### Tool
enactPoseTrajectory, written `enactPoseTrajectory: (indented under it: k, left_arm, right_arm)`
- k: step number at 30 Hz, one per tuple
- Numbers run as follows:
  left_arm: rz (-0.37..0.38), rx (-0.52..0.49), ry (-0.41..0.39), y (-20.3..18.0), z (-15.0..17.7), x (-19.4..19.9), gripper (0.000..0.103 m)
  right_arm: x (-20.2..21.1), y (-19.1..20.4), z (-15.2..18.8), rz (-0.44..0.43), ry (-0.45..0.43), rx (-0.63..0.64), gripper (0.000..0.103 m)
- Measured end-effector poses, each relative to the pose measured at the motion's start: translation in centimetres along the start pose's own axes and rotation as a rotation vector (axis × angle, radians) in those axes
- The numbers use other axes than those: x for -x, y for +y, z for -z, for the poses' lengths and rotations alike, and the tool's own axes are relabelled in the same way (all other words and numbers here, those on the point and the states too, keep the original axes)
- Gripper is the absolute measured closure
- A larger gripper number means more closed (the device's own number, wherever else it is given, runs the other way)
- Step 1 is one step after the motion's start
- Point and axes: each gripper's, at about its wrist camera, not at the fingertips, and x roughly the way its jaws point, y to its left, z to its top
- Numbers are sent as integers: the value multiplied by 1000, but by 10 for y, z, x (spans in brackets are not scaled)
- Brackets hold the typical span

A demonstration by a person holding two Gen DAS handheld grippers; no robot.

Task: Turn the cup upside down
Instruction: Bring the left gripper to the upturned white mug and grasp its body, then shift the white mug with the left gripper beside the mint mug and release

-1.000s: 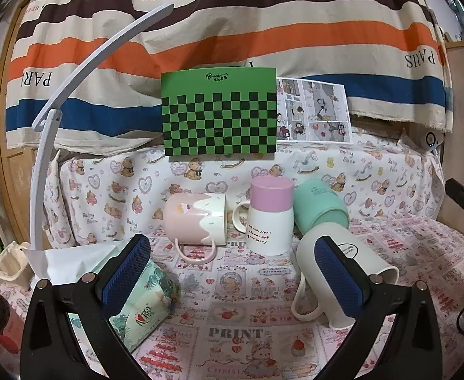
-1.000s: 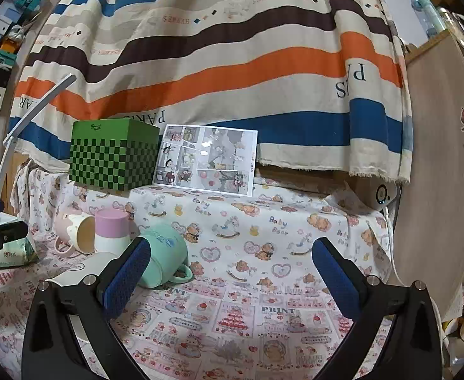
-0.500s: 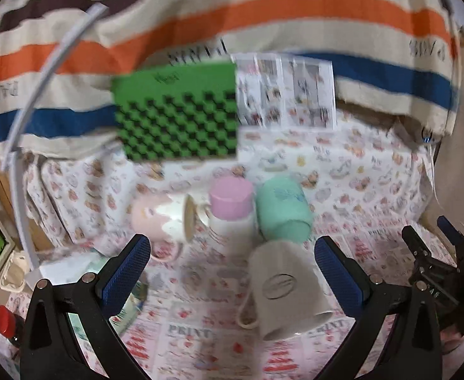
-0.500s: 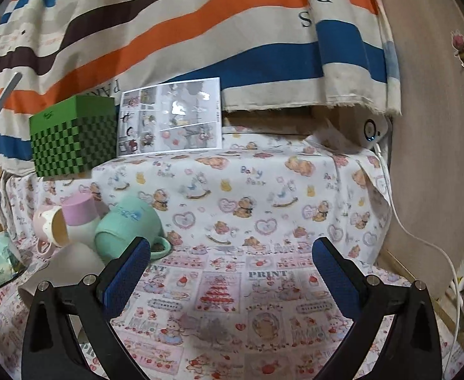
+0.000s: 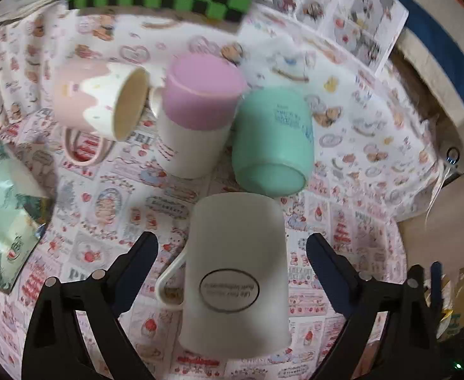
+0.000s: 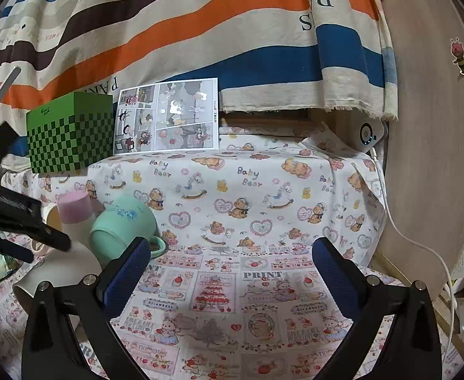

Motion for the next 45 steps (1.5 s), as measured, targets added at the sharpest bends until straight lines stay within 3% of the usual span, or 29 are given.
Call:
enactPoseTrajectory:
  k: [5, 7, 11, 14, 21, 27, 29, 32, 40, 45]
  left_arm:
    - [-10, -65, 64, -11, -11, -24, 15]
    - [-8, -50, 106, -8, -16, -34, 27]
    - [-1, -77, 119, -11, -18, -37, 27]
    - [-6, -89, 74, -11, -14, -22, 27]
    - [18, -271, -109, -31, 15, 45, 28]
    - [-85, -374, -368, -40, 43, 92, 29]
    - [-71, -384, -415, -37, 46, 103, 29]
    - [-22, -408, -412, -39, 46, 100, 29]
    - [-28, -413, -349, -41, 51, 60, 29]
    - [19, -380, -414, -32, 50, 52, 29]
  right_arm:
    - [0, 0, 0, -1, 2, 1, 0]
    - [0, 0, 0, 1, 0, 1, 0]
    - [0, 0, 0, -3, 2, 6, 0]
    - [0, 1, 0, -3, 2, 5, 0]
    - [-1, 1, 0, 1, 3, 3, 0]
    - [0, -1, 1, 5, 0, -13, 0]
    - [0, -1, 1, 6, 2, -11, 0]
    - [0, 0, 1, 5, 2, -2, 0]
    - [-1, 1, 0, 1, 3, 4, 0]
    - [-1, 2, 0, -5, 4, 10, 0]
